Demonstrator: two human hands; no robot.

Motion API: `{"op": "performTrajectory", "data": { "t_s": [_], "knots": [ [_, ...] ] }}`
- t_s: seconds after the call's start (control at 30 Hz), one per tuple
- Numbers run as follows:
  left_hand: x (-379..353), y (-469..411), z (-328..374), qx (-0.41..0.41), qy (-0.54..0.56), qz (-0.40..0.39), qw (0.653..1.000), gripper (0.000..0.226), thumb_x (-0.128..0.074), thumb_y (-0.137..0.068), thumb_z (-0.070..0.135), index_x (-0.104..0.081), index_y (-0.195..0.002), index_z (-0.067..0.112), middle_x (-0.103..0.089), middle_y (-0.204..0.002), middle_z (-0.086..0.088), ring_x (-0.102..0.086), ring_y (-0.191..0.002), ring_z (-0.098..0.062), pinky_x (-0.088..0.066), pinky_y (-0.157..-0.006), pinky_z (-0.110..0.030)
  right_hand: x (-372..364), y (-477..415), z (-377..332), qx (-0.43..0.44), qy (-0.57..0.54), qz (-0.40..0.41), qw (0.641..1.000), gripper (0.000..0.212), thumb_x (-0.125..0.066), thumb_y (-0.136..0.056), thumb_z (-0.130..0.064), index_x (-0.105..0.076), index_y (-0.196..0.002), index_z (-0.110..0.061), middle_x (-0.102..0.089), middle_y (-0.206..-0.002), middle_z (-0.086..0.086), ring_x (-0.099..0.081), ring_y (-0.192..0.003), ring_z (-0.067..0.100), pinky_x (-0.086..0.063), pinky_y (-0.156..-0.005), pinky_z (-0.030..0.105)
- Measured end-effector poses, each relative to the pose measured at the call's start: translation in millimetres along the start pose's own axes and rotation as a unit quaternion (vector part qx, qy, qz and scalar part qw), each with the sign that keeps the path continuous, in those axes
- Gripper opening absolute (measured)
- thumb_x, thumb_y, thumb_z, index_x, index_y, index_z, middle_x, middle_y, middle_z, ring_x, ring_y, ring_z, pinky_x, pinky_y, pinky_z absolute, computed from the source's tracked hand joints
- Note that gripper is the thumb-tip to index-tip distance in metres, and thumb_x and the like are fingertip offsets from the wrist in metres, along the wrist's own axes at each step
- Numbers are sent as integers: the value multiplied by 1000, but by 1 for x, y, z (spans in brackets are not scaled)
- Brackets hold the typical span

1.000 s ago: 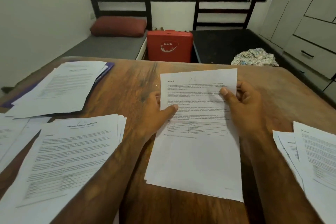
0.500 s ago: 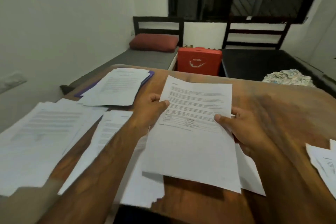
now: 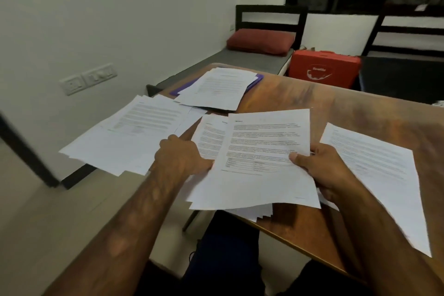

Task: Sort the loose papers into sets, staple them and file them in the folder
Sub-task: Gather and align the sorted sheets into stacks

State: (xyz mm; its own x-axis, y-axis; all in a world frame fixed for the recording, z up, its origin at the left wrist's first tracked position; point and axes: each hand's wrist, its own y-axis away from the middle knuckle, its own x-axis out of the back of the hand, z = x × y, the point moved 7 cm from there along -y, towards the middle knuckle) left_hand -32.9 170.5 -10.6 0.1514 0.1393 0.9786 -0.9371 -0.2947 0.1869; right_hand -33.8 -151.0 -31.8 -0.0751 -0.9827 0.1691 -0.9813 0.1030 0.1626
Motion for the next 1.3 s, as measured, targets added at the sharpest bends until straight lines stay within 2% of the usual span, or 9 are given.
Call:
{"op": "performTrajectory", "data": {
  "t_s": [0.07,0.17,0.43,0.6,0.77,0.87,0.97,1.13,1.3],
  "knots": [
    [-1,0,1,-1,20,21,1000,83,-54,-84,81,-52,-139,18,-47,-140,-14,-47,-128,-31,-45,-103,-44,-18,1,3,1,-2,-17,1000,20,-67,-101,-11,-70,-118,-19,-78,-108,-5,-78,-85,19,-61,-58,31],
    [-2,-2,0,-3,43,44,998,71,-56,-90,73,-54,-135,17,-49,-136,-14,-48,-124,-30,-47,-101,-41,-34,1,11,13,5,-15,1000,23,-64,-103,-12,-70,-123,-18,-79,-106,-8,-79,-82,17,-64,-64,37],
    [-4,-4,3,15,32,82,996,63,-58,-93,65,-54,-133,16,-49,-135,-14,-48,-125,-30,-47,-102,-44,-33,-1,16,8,7,-9,1000,24,-66,-101,-14,-69,-124,-19,-78,-106,-9,-79,-82,16,-62,-59,32],
    [-1,-3,3,-5,94,77,993,79,-68,-86,65,-41,-140,14,-50,-139,-14,-49,-128,-32,-49,-101,-46,-33,-1,17,5,18,-3,1000,24,-67,-101,-15,-68,-125,-20,-77,-108,-9,-79,-80,15,-62,-59,32],
    [3,-7,7,-14,166,38,985,83,-80,-87,39,-31,-147,11,-57,-134,-9,-61,-122,-32,-52,-93,-39,-30,0,15,1,38,9,999,24,-67,-101,-15,-68,-124,-21,-76,-113,-6,-77,-88,20,-63,-62,33],
    [3,-16,-10,3,300,-13,954,53,-84,-83,20,-54,-126,10,-66,-115,-4,-67,-104,-27,-57,-88,-37,-20,0,8,-4,53,33,998,19,-66,-101,-11,-68,-118,-19,-75,-112,-3,-74,-90,23,-63,-72,39],
    [12,-14,-28,20,420,-26,907,25,-73,-92,8,-58,-111,14,-63,-102,-2,-63,-89,-19,-52,-67,-29,-8,-2,1,-4,46,49,998,15,-63,-102,-7,-64,-106,-22,-71,-98,-5,-70,-81,19,-55,-58,31],
    [52,-16,-69,47,499,57,863,23,-71,-93,6,-58,-108,17,-65,-111,-9,-66,-93,-25,-57,-73,-36,3,-13,-3,-24,85,88,992,19,-68,-99,-10,-64,-118,-13,-70,-116,7,-69,-96,31,-59,-86,48],
    [98,-11,-110,57,546,113,828,26,-72,-92,3,-60,-113,12,-68,-113,-12,-66,-87,-24,-51,-63,-34,7,-19,-4,-42,83,117,989,23,-69,-98,-10,-64,-121,-10,-70,-123,14,-69,-100,37,-58,-89,51]
  ]
}}
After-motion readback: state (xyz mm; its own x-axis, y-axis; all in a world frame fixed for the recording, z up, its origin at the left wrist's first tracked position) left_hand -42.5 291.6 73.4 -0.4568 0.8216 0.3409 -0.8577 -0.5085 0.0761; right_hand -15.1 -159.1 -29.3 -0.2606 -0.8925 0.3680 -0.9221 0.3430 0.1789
